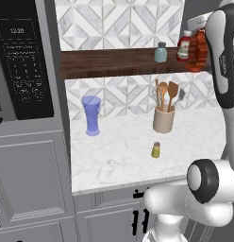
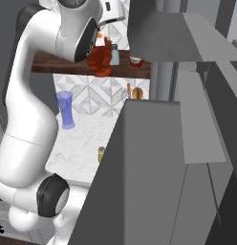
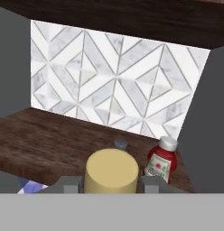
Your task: Put the shaker and condiment bottle from the counter next to their counterparts in the cabinet.
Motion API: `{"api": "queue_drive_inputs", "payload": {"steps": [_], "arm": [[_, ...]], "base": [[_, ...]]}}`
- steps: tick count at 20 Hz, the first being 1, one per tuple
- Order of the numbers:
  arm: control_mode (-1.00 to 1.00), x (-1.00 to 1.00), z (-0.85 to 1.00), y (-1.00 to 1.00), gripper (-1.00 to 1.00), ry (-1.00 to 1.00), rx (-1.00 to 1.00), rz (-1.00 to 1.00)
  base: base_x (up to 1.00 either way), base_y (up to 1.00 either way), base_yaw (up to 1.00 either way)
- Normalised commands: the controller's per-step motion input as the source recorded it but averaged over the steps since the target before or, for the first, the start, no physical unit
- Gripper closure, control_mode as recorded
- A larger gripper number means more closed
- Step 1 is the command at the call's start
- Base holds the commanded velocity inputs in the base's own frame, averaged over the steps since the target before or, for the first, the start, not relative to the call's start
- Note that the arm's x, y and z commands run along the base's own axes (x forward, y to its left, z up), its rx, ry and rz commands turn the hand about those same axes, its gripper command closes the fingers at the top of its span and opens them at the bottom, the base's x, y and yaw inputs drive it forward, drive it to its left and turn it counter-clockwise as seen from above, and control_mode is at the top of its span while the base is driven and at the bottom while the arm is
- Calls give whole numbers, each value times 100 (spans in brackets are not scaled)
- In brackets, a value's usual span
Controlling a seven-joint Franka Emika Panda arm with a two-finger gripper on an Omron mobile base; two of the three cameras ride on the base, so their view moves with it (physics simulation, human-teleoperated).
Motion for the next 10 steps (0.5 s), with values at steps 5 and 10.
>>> {"api": "queue_drive_inputs", "payload": {"steps": [5,10], "arm": [[-100,32,-1,0,100,0,0,0],[-100,30,-8,-13,100,1,4,5]], "base": [[0,0,0],[0,0,0]]}}
